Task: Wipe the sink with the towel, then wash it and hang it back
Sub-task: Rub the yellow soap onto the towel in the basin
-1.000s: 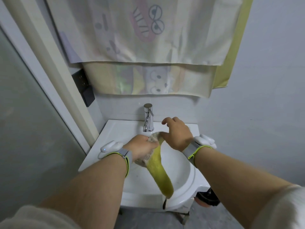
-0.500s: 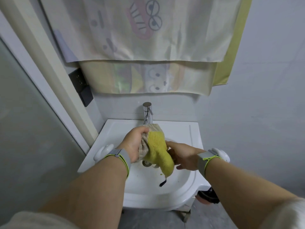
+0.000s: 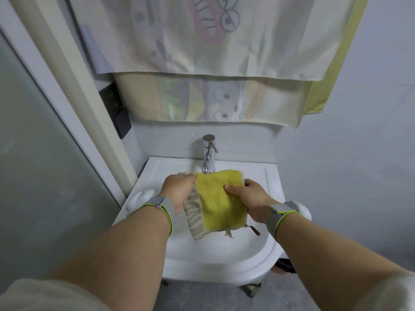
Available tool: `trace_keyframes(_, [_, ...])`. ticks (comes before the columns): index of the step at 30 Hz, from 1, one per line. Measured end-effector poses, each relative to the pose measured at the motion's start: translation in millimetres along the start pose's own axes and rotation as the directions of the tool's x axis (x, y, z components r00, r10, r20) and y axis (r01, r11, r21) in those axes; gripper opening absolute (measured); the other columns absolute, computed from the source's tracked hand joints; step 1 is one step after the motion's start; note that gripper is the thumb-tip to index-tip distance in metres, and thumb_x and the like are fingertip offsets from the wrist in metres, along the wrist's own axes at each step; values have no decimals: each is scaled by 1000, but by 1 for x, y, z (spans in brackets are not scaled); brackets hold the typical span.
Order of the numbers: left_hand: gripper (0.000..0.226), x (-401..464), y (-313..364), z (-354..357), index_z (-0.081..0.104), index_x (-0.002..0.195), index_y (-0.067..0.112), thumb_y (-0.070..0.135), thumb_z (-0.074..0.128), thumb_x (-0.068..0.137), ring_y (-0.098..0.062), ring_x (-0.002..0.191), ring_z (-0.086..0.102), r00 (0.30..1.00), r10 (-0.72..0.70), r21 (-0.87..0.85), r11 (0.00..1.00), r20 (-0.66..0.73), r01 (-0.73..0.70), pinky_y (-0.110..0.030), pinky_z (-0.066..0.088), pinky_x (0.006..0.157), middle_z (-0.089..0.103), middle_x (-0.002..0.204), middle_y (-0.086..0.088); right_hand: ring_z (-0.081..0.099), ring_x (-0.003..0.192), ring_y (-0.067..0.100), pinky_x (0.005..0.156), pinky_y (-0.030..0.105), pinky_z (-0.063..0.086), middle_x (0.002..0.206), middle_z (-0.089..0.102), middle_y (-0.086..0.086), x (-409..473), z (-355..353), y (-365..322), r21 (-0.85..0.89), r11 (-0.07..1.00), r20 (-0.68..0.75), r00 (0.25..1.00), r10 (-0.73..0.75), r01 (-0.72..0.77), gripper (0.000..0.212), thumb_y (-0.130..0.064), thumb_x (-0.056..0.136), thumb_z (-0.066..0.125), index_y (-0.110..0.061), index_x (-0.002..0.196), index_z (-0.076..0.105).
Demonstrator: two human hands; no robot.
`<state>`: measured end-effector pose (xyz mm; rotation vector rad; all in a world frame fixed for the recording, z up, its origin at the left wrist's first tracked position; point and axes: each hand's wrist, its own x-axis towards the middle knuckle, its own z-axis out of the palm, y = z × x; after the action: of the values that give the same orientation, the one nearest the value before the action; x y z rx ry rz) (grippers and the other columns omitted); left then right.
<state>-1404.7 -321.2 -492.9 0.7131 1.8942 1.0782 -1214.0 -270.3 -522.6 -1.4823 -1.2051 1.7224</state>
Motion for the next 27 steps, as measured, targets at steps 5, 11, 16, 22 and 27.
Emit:
trace_keyframes(5, [43, 12, -6, -20, 45, 124, 13, 29, 64, 89, -27, 97, 59, 990, 111, 251, 964, -90, -85, -34, 50, 86, 54, 98, 1, 59, 85, 24, 91, 46, 55, 95, 55, 6, 8, 17, -1, -241, 967, -66, 993, -98, 80, 56, -9, 80, 74, -22, 128, 47])
trace_keyframes(11, [55, 37, -12, -46, 51, 135, 19, 12, 67, 83, -24, 117, 55, 959, 145, 478, 843, 242, -248, -34, 49, 98, 52, 132, -6, 57, 111, 19, 90, 23, 44, 123, 60, 3, 8, 58, -17, -828, 539, 105, 987, -120, 153, 49, -12, 86, 63, -20, 134, 59])
trace_keyframes(16, [36, 52, -16, -56, 57, 129, 22, 18, 53, 93, -27, 116, 55, 941, 231, 810, 484, 246, -331, -34, 50, 95, 54, 128, -7, 55, 111, 27, 91, 26, 44, 121, 56, 11, 18, 81, -15, -916, 389, -12, 964, -266, 96, 27, -21, 91, 56, -18, 112, 72])
trace_keyframes(22, [26, 82, -20, -66, 68, 104, 15, 29, 49, 94, -24, 110, 52, 958, 219, 805, 527, 183, -274, -32, 48, 88, 48, 123, -5, 60, 90, 23, 70, 32, 49, 99, 62, 6, 42, 80, -11, -707, 687, -15, 968, -251, 167, 16, -32, 86, 64, -16, 88, 63])
trace_keyframes(27, [23, 91, -20, -63, 51, 72, 14, 28, 53, 91, -24, 70, 55, 972, 188, 600, 764, 143, -237, -30, 40, 60, 55, 74, -2, 60, 88, 23, 79, 39, 54, 92, 62, 5, 60, 85, -3, -503, 853, -67, 977, -202, 142, 24, -33, 91, 60, -10, 100, 59])
